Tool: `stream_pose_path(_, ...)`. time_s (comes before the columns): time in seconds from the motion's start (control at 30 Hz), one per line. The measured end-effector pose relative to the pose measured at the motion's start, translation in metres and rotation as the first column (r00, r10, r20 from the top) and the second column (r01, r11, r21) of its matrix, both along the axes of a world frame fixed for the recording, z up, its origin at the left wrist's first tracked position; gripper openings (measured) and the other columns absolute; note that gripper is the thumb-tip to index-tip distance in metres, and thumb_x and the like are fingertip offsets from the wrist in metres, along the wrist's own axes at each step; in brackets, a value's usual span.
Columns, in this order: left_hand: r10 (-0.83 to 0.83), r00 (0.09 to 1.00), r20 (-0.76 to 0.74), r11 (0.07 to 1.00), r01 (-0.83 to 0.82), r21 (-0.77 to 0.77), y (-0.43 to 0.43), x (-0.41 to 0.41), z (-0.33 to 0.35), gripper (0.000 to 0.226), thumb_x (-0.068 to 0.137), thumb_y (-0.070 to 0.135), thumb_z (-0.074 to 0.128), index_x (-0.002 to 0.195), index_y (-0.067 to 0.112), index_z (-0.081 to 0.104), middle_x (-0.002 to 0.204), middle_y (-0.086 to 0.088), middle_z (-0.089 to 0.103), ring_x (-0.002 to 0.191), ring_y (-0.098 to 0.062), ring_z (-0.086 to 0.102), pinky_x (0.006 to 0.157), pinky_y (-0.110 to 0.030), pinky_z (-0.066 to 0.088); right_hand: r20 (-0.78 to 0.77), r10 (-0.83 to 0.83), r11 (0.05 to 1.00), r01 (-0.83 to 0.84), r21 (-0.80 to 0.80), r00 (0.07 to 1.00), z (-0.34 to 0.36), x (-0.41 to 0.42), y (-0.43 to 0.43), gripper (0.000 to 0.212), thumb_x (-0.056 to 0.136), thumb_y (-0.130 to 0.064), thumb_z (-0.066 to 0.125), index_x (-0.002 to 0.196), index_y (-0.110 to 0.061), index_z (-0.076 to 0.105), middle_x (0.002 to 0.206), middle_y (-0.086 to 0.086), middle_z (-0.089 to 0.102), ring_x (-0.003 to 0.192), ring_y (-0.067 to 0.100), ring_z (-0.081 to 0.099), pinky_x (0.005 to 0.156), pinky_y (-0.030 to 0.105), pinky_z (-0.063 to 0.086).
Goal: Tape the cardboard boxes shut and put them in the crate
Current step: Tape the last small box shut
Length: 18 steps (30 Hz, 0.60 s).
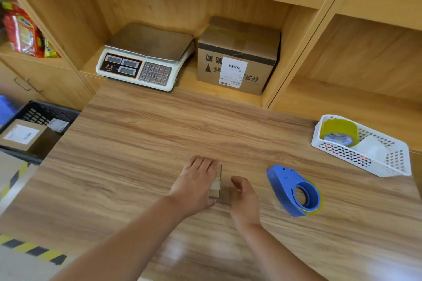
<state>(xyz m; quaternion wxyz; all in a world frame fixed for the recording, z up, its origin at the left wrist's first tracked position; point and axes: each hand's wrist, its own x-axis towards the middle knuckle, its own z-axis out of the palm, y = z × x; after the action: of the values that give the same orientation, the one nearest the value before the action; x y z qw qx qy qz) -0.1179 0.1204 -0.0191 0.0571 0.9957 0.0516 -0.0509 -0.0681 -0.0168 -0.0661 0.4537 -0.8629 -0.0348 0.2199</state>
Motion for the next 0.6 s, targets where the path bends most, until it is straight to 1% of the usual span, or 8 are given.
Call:
stream_pose_path(0.1,-0.004,1.000,-0.001,1.000,0.004,-0.009,-0.001,-0.001,0.001,0.095,0.075,0.055,0.066,0.146,0.010,0.021,0.143,-0.004,0.034,0.134,-0.022,0.029,0.117,-0.035,0.007,-0.163,-0.031,0.939,0.085,0.335,0.986,0.021,-0.013,-0.003,0.033,0.100,-0.007,0.040,0.129,-0.013,0.056,0.128,-0.006,0.057,0.123,0.005,0.050,0.106,0.020,0.035)
stream_pose_path(0.17,-0.006,1.000,0.009,1.000,0.006,-0.004,-0.001,0.000,0.001,0.094,0.074,0.053,0.066,0.145,0.009,0.023,0.142,-0.005,0.036,0.134,-0.022,0.031,0.117,-0.035,0.009,-0.247,0.009,0.905,0.097,0.415,0.969,0.030,-0.020,0.000,0.038,0.103,-0.015,0.035,0.140,-0.013,0.044,0.141,-0.009,0.046,0.131,0.001,0.041,0.107,0.013,0.030)
stream_pose_path(0.23,0.000,1.000,0.010,1.000,0.000,-0.024,-0.001,-0.001,0.001,0.091,0.073,0.050,0.066,0.144,0.010,0.026,0.142,-0.004,0.038,0.133,-0.021,0.032,0.116,-0.034,0.009,-0.316,0.090,0.897,0.061,0.437,0.944,0.037,-0.028,0.006,0.045,0.103,-0.029,0.028,0.146,-0.019,0.031,0.146,-0.016,0.033,0.130,-0.009,0.033,0.103,0.008,0.026)
stream_pose_path(0.3,0.010,1.000,0.015,0.999,-0.010,-0.041,0.000,-0.001,0.000,0.089,0.073,0.048,0.066,0.145,0.011,0.026,0.143,-0.003,0.037,0.134,-0.021,0.031,0.116,-0.032,0.008,-0.377,0.178,0.885,0.020,0.465,0.909,0.044,-0.034,0.012,0.054,0.097,-0.047,0.022,0.148,-0.032,0.019,0.145,-0.027,0.023,0.120,-0.021,0.029,0.103,0.012,0.021)
stream_pose_path(0.37,0.024,1.000,0.017,0.999,-0.023,-0.047,0.002,-0.002,-0.001,0.090,0.074,0.048,0.066,0.146,0.012,0.024,0.144,-0.002,0.035,0.135,-0.021,0.030,0.116,-0.032,0.008,-0.424,0.220,0.878,0.011,0.478,0.879,0.048,-0.037,0.018,0.057,0.089,-0.057,0.018,0.144,-0.043,0.013,0.139,-0.034,0.019,0.114,-0.024,0.026,0.104,0.016,0.017)
stream_pose_path(0.47,0.041,0.999,0.014,0.998,-0.041,-0.047,0.002,-0.002,-0.003,0.090,0.074,0.050,0.065,0.145,0.012,0.025,0.143,-0.002,0.036,0.134,-0.020,0.030,0.116,-0.033,0.010,-0.442,0.238,0.886,-0.007,0.463,0.865,0.049,-0.037,0.021,0.059,0.089,-0.059,0.013,0.146,-0.043,0.008,0.138,-0.036,0.013,0.126,-0.016,0.018,0.105,0.018,0.012)
stream_pose_path(0.53,0.039,0.999,0.017,0.999,-0.039,-0.028,0.001,-0.001,-0.005,0.091,0.069,0.052,0.068,0.142,0.011,0.033,0.139,-0.003,0.043,0.130,-0.021,0.038,0.115,-0.035,0.017,-0.436,0.236,0.892,-0.016,0.452,0.868,0.049,-0.036,0.020,0.054,0.095,-0.054,0.009,0.147,-0.042,0.006,0.134,-0.037,0.013,0.120,-0.019,0.020,0.103,0.017,0.012)
stream_pose_path(0.6,0.034,0.999,0.026,0.999,-0.034,-0.002,0.001,-0.001,-0.008,0.094,0.052,0.056,0.076,0.130,0.010,0.050,0.123,-0.003,0.057,0.116,-0.021,0.053,0.108,-0.035,0.032,-0.435,0.237,0.897,-0.024,0.441,0.869,0.048,-0.034,0.018,0.053,0.096,-0.052,0.008,0.148,-0.040,0.007,0.135,-0.034,0.015,0.111,-0.024,0.025,0.102,0.017,0.014)
